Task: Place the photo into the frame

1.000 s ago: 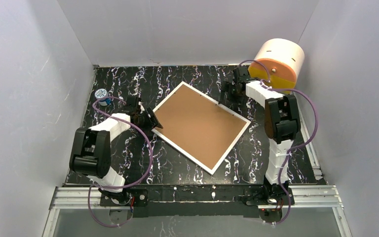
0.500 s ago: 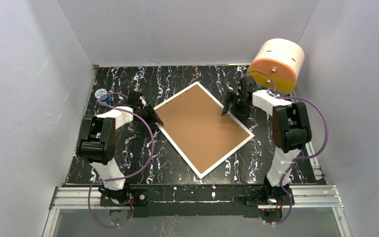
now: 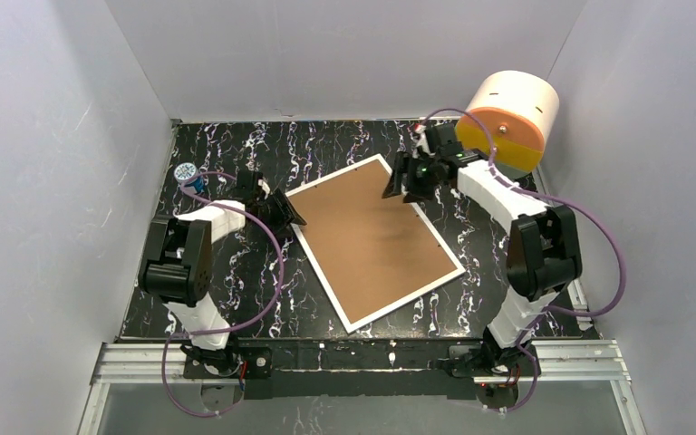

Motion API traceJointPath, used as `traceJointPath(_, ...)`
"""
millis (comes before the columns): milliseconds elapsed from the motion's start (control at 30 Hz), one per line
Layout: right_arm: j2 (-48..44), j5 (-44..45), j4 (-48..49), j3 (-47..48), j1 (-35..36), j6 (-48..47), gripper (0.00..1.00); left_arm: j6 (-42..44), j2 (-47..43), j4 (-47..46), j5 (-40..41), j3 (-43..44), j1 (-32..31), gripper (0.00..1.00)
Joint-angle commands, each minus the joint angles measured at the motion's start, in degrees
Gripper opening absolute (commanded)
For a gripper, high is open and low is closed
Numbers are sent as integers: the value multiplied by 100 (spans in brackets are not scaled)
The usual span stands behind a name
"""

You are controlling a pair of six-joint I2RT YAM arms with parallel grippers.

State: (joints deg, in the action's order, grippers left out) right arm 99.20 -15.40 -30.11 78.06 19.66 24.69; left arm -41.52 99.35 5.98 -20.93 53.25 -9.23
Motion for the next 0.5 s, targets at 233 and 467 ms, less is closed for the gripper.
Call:
traceJointPath(233, 1662, -2869, 2050, 664, 1706, 1287, 55, -137, -727, -144, 860, -312, -26, 63)
traceJointPath(467, 2456, -2902, 2384, 1301, 2195, 1687, 43, -174, -429, -222, 922, -546, -21, 36)
